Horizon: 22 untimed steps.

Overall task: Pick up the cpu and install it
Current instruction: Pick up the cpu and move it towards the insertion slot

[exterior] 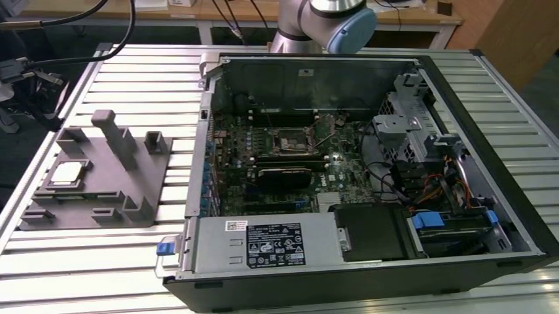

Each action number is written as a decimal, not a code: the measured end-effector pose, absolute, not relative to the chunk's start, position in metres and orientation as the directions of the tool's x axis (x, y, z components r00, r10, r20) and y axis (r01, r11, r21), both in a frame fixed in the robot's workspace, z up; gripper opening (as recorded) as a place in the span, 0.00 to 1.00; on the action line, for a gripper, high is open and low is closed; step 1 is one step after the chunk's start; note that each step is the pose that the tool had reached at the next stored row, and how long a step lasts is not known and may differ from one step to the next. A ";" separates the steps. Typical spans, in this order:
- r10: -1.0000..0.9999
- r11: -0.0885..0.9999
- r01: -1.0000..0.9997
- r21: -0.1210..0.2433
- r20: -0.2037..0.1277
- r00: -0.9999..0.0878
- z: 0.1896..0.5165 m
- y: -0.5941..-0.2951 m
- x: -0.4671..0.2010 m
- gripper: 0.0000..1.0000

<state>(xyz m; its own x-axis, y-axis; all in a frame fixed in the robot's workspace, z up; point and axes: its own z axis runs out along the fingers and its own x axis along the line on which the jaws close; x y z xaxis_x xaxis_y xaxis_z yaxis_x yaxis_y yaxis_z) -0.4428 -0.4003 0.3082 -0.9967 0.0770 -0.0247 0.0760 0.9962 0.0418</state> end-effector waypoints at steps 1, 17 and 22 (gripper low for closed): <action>0.077 0.996 0.076 0.042 -0.025 -0.997 0.308 -0.400 -0.443 0.11; 0.077 0.996 0.076 0.042 -0.025 -0.997 0.299 -0.400 -0.453 0.11; 0.077 0.996 0.076 0.042 -0.025 -0.997 0.295 -0.400 -0.456 0.11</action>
<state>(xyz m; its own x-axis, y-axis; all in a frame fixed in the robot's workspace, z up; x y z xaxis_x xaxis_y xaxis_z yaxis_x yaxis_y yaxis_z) -0.4557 -0.4003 0.2954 -0.9967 0.0770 -0.0245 0.0759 0.9962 0.0417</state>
